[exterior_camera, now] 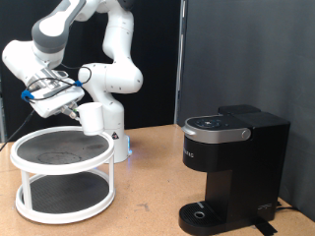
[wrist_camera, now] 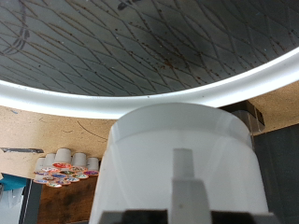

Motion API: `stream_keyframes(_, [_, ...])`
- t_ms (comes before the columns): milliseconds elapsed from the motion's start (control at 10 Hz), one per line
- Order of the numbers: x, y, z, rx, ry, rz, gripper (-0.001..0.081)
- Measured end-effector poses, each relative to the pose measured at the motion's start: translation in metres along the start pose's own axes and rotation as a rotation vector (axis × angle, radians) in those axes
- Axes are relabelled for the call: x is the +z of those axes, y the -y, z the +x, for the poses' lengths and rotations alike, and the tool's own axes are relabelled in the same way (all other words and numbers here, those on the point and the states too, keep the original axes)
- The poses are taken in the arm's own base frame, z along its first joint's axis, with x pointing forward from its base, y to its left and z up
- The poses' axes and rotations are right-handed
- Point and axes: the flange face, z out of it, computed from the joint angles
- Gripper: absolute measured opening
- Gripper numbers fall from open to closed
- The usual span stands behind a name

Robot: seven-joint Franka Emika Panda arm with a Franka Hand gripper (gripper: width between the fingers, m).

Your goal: Make a cup of coffee with the keurig machine

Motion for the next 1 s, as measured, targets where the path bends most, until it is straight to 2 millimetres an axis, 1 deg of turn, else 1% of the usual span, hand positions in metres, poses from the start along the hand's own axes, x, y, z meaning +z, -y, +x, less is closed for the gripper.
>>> stream_keyframes(200, [0.0,0.001,-0.002,0.011,0.009,-0.005,0.0008])
stream_keyframes(300, [0.003,0.0,-0.007,0.035,0.02,-0.011,0.0008])
stream_keyframes(400, [0.011,-0.002,-0.017,0.052,0.025,-0.002,0.0008])
stream_keyframes(700, [0.041,-0.008,-0.053,0.07,0.013,0.069,0.0007])
stream_keyframes(1000, [0.075,-0.015,-0.081,0.048,0.011,0.085,0.0007])
